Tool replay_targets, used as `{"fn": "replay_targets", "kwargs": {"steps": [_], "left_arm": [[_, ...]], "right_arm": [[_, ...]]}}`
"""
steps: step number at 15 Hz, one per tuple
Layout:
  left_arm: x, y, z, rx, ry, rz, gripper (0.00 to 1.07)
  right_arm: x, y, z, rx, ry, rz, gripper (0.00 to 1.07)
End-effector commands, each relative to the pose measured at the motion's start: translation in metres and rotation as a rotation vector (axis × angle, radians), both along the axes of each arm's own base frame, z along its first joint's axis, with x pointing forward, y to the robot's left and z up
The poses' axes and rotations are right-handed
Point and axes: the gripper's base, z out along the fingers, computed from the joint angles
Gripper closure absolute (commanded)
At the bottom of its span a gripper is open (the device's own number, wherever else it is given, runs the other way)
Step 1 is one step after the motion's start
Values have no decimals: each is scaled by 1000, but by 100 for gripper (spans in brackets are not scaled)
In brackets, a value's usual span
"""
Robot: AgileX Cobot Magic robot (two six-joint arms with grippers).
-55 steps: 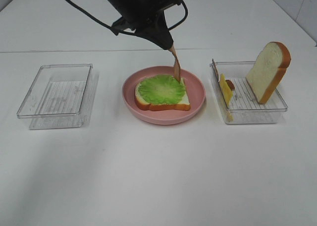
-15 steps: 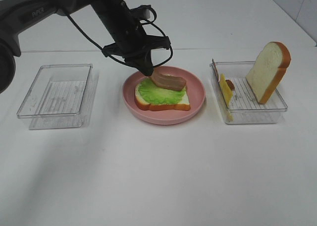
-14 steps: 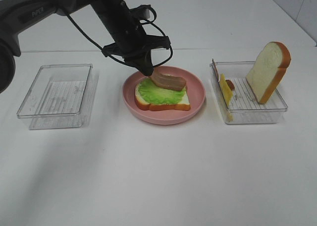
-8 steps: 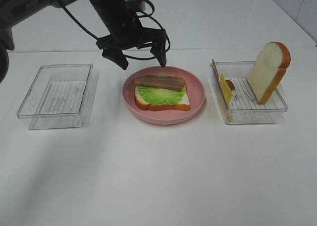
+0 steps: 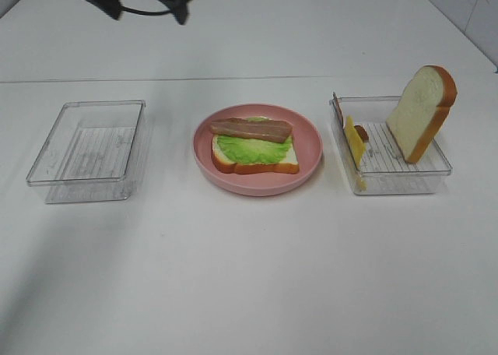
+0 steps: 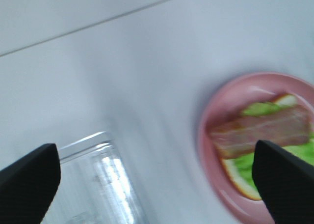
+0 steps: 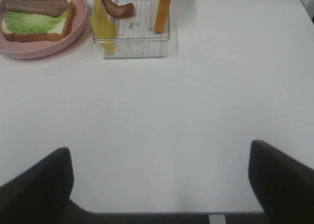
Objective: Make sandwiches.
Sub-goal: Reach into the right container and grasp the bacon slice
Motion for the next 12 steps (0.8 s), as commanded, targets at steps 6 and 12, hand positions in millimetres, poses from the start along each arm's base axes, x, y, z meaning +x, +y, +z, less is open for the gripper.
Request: {"fn": "replay_targets", "kwargs": {"steps": [6, 12], "left_arm": [[-72, 123, 8, 44, 270, 187, 6], [-274, 130, 29, 86, 83, 198, 6]], "right_arm": [[-4, 0, -1, 0, -30, 2, 13], [-4, 1, -1, 1, -30, 3, 13]]}}
